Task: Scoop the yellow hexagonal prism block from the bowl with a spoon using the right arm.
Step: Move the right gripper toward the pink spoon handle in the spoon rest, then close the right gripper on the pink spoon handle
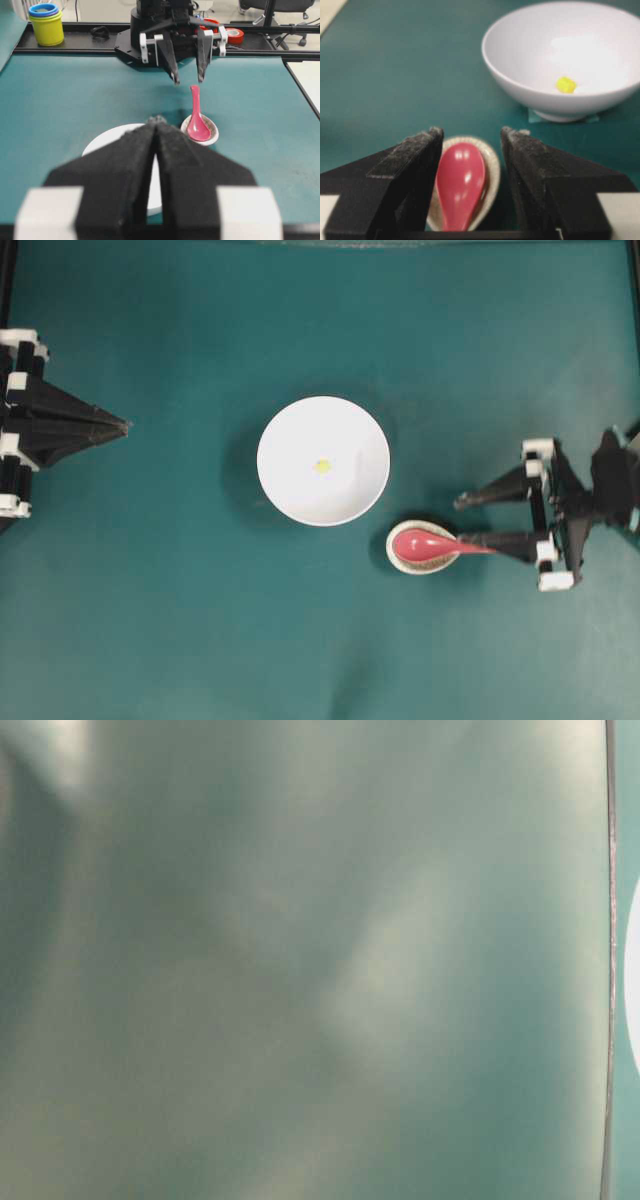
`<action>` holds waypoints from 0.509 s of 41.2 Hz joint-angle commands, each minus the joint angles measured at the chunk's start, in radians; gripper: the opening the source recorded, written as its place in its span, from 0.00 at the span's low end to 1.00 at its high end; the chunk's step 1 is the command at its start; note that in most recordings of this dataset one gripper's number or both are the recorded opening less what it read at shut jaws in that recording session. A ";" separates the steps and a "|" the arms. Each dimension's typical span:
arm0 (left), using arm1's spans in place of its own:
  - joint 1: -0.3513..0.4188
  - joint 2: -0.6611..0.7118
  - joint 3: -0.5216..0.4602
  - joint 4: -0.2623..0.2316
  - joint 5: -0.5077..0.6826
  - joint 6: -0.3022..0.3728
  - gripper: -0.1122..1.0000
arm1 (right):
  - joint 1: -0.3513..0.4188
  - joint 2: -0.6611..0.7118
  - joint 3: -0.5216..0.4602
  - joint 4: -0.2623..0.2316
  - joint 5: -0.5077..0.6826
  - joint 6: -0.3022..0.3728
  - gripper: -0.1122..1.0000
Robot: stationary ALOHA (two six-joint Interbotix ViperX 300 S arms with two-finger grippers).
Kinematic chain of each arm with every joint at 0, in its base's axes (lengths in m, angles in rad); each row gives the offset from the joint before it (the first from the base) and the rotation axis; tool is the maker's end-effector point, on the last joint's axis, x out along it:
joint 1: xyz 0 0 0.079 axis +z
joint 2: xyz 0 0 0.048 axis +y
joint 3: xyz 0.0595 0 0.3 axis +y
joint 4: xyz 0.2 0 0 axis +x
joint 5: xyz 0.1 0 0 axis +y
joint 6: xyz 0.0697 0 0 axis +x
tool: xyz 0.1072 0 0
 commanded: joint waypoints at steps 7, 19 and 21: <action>-0.002 0.009 -0.017 0.002 -0.003 -0.002 0.10 | 0.181 0.179 -0.035 0.201 -0.126 0.049 0.61; -0.002 0.008 -0.017 0.002 -0.005 -0.002 0.10 | 0.281 0.273 -0.061 0.318 -0.106 0.058 0.61; -0.002 0.008 -0.017 0.002 -0.005 -0.002 0.10 | 0.287 0.273 -0.060 0.328 -0.095 0.060 0.61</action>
